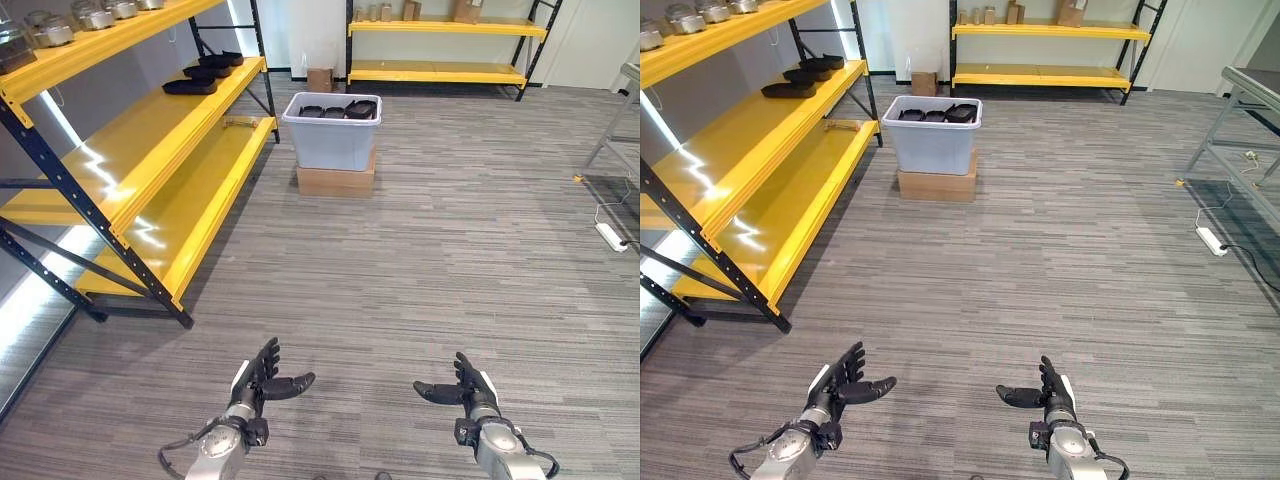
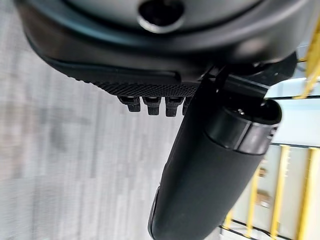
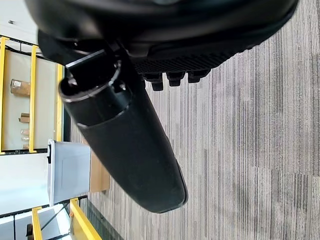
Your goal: Move parts from the plastic box to the shelf.
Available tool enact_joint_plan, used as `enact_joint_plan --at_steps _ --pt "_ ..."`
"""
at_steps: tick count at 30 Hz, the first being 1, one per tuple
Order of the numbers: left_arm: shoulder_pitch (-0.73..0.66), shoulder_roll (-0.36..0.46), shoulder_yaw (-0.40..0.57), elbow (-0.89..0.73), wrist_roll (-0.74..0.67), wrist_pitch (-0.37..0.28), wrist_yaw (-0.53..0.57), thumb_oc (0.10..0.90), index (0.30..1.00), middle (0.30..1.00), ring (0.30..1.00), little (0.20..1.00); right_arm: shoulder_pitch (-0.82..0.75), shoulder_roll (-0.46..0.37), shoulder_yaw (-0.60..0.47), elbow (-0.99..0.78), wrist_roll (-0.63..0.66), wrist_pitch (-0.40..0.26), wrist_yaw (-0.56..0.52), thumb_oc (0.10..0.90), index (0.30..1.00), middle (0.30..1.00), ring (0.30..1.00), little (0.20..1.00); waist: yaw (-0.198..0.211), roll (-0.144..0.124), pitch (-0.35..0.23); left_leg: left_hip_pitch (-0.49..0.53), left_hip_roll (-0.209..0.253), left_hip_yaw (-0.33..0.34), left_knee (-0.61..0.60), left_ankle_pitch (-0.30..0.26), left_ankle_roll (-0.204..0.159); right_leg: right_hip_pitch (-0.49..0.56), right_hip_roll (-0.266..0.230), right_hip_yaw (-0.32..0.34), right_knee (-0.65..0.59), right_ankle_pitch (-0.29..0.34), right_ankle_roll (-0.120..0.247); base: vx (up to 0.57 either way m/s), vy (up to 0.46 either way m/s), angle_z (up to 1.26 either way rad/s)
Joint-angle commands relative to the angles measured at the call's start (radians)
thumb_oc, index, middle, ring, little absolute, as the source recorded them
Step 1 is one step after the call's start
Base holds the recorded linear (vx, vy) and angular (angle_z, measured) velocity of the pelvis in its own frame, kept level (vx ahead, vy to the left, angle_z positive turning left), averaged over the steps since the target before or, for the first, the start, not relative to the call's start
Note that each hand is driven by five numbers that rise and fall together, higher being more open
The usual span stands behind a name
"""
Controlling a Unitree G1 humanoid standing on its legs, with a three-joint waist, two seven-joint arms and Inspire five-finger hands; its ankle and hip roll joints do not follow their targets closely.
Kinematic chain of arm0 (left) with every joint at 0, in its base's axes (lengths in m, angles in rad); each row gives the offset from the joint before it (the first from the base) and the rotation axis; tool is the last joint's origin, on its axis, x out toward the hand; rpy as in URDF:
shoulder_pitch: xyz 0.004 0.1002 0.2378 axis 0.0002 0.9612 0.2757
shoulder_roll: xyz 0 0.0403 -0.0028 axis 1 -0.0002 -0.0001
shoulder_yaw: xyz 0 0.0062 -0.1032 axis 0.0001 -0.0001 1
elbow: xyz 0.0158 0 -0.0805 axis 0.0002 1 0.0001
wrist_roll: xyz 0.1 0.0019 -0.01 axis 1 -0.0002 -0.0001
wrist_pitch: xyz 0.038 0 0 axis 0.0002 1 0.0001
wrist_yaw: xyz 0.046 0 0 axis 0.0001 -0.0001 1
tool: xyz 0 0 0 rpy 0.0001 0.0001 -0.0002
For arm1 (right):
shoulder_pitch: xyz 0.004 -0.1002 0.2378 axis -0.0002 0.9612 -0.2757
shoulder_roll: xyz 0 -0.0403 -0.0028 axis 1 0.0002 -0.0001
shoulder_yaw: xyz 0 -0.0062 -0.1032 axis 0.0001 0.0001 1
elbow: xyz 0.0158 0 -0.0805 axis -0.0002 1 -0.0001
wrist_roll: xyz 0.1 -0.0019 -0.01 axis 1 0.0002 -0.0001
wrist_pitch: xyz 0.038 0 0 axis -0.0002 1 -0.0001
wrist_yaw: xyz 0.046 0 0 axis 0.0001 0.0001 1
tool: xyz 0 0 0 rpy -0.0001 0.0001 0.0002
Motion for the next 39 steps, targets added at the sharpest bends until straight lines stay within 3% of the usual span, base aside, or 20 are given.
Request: enact_joint_plan --at_steps 1,4,6,9,14,18,23,27,29,30,31,32,33,34,36,37,39 --pt "-0.102 0.042 0.014 -0.044 -0.037 -0.068 -0.028 0.9 1.0 1.0 1.0 1.0 -0.079 -0.025 -0.038 -0.066 -0.031 -0.084 -0.018 0.9 1.0 1.0 1.0 1.0 0.004 -0.022 -0.038 0.042 0.067 0.029 -0.004 -0.095 -0.066 -0.005 -0.062 -0.036 0.006 -0.009 0.098 -0.02 0.017 0.04" --pt "-0.093 0.037 0.007 -0.037 -0.046 -0.054 0.005 0.9 1.0 1.0 1.0 1.0 -0.092 -0.028 -0.028 -0.054 -0.056 -0.039 -0.101 0.9 1.0 1.0 1.0 1.0 0.012 -0.023 -0.038 0.039 0.059 0.018 -0.004 -0.098 -0.061 -0.006 -0.063 -0.037 0.006 -0.01 0.098 -0.03 0.055 0.06" --pt "-0.083 0.012 0.032 -0.011 -0.141 -0.078 0.023 0.9 1.0 1.0 1.0 1.0 -0.098 -0.025 -0.031 -0.049 -0.043 -0.061 -0.071 0.9 1.0 1.0 1.0 1.0 0.019 -0.027 -0.036 0.043 0.052 0.014 -0.004 -0.102 -0.057 -0.001 -0.065 -0.037 0.006 -0.01 0.099 0.0 0.11 0.06" --pt "-0.068 0.006 0.051 -0.012 -0.106 -0.056 0.021 0.9 1.0 1.0 1.0 1.0 -0.085 -0.021 -0.044 -0.06 -0.028 -0.012 -0.133 0.9 1.0 1.0 1.0 1.0 0.023 -0.033 -0.034 0.042 0.05 0.014 -0.004 -0.104 -0.053 -0.001 -0.07 -0.039 0.006 -0.007 0.102 0.0 0.051 0.02" --pt "-0.071 0.006 0.025 0.028 -0.061 -0.042 0.073 0.9 1.0 1.0 1.0 1.0 -0.089 -0.019 -0.056 -0.016 -0.008 -0.011 -0.163 0.9 1.0 1.0 1.0 1.0 0.023 -0.037 -0.031 0.044 0.046 0.015 -0.004 -0.109 -0.05 -0.001 -0.072 -0.04 0.006 -0.006 0.106 0.01 0.034 0.04" --pt "-0.064 0.001 0.037 0.021 -0.119 -0.051 0.045 0.9 1.0 1.0 1.0 1.0 -0.085 -0.015 -0.057 -0.025 -0.023 -0.017 -0.147 0.9 1.0 1.0 1.0 1.0 0.023 -0.037 -0.029 0.046 0.043 0.017 -0.004 -0.11 -0.046 -0.001 -0.073 -0.037 0.006 -0.005 0.107 0.02 0.05 0.0" --pt "-0.085 0.007 0.003 -0.001 -0.115 -0.022 -0.004 0.9 1.0 1.0 1.0 1.0 -0.074 -0.017 -0.053 -0.01 -0.037 0.065 -0.123 0.9 1.0 1.0 1.0 1.0 0.007 -0.04 -0.027 0.053 0.029 0.025 -0.004 -0.119 -0.032 0.0 -0.075 -0.018 0.006 0.002 0.111 0.04 0.087 -0.02" --pt "-0.112 -0.004 -0.028 -0.015 -0.141 0.005 0.002 0.9 1.0 1.0 1.0 1.0 -0.067 -0.002 -0.048 -0.01 -0.039 0.046 -0.183 0.9 1.0 1.0 1.0 1.0 -0.003 -0.041 -0.015 0.057 0.016 0.024 -0.004 -0.124 -0.009 -0.003 -0.078 -0.007 0.02 0.006 0.113 0.01 0.147 -0.08" --pt "-0.121 -0.014 -0.034 -0.006 -0.199 0.02 -0.045 0.9 1.0 1.0 1.0 1.0 -0.081 -0.005 -0.032 -0.037 -0.089 -0.014 -0.132 0.9 1.0 1.0 1.0 1.0 -0.008 -0.035 -0.003 0.057 0.009 0.019 -0.004 -0.122 0.011 -0.03 -0.069 0.0 0.112 -0.035 0.105 0.0 0.216 -0.14" --pt "-0.122 -0.015 -0.029 -0.01 -0.211 0.023 -0.073 0.9 1.0 1.0 1.0 1.0 -0.078 -0.006 -0.024 -0.073 -0.115 0.006 -0.162 0.9 1.0 1.0 1.0 1.0 -0.013 -0.032 0.004 0.055 0.003 0.019 -0.004 -0.119 0.023 -0.058 -0.063 -0.004 0.183 -0.046 0.103 -0.02 0.232 -0.18" --pt "-0.127 -0.012 -0.03 -0.024 -0.209 0.026 -0.088 0.9 1.0 1.0 1.0 1.0 -0.08 -0.01 -0.028 -0.097 -0.085 0.019 -0.172 0.9 1.0 1.0 1.0 1.0 -0.016 -0.029 0.017 0.052 -0.005 0.019 -0.004 -0.115 0.036 -0.096 -0.06 -0.018 0.269 -0.038 0.108 -0.04 0.273 -0.21" --pt "-0.139 0.0 -0.031 -0.046 -0.22 0.041 -0.074 0.9 1.0 1.0 1.0 1.0 -0.084 -0.004 -0.03 -0.098 -0.033 0.013 -0.167 0.9 1.0 1.0 1.0 1.0 -0.016 -0.023 0.039 0.057 -0.011 0.024 -0.004 -0.123 0.054 -0.193 -0.091 -0.056 0.461 0.008 0.135 -0.02 0.306 -0.42" --pt "-0.15 0.003 -0.032 -0.043 -0.223 0.044 -0.06 0.9 1.0 1.0 1.0 1.0 -0.094 0.002 -0.024 -0.087 -0.026 -0.013 -0.141 0.9 1.0 1.0 1.0 1.0 -0.011 -0.011 0.055 0.062 -0.008 0.04 -0.004 -0.128 0.052 -0.255 -0.118 -0.096 0.575 0.041 0.143 0.08 0.294 -0.43" --pt "-0.151 -0.001 -0.031 -0.034 -0.227 0.041 -0.054 0.9 1.0 1.0 1.0 1.0 -0.102 0.007 -0.014 -0.082 -0.025 -0.027 -0.109 0.9 1.0 1.0 1.0 1.0 -0.011 -0.01 0.065 0.085 -0.016 0.041 -0.004 -0.151 0.044 -0.283 -0.133 -0.119 0.598 0.043 0.168 0.18 0.109 -0.53" --pt "-0.15 -0.001 -0.016 -0.035 -0.286 0.011 -0.105 0.9 1.0 1.0 1.0 1.0 -0.082 0.008 -0.016 -0.099 -0.032 -0.083 -0.04 0.9 1.0 1.0 1.0 1.0 -0.043 -0.032 0.073 0.119 -0.038 0.019 -0.004 -0.17 0.04 -0.32 -0.076 -0.111 0.394 0.092 0.166 0.43 -0.178 -0.16" --pt "-0.133 -0.012 -0.004 -0.04 -0.308 0.019 -0.129 0.9 1.0 1.0 1.0 1.0 -0.047 0.009 -0.035 -0.113 -0.037 -0.105 0.021 0.9 1.0 1.0 1.0 1.0 -0.058 -0.049 0.075 0.156 -0.054 -0.01 -0.004 -0.187 0.034 -0.339 -0.076 -0.11 0.177 0.14 0.169 0.63 -0.279 0.25" --pt "-0.111 -0.026 -0.01 -0.032 -0.292 -0.004 -0.157 0.9 1.0 1.0 1.0 1.0 -0.029 0.019 -0.041 -0.092 -0.016 -0.111 -0.013 0.9 1.0 1.0 1.0 1.0 -0.047 -0.038 0.075 0.201 -0.041 -0.001 -0.004 -0.215 0.018 -0.332 -0.094 -0.165 0.053 0.147 0.179 0.6 -0.292 0.23"
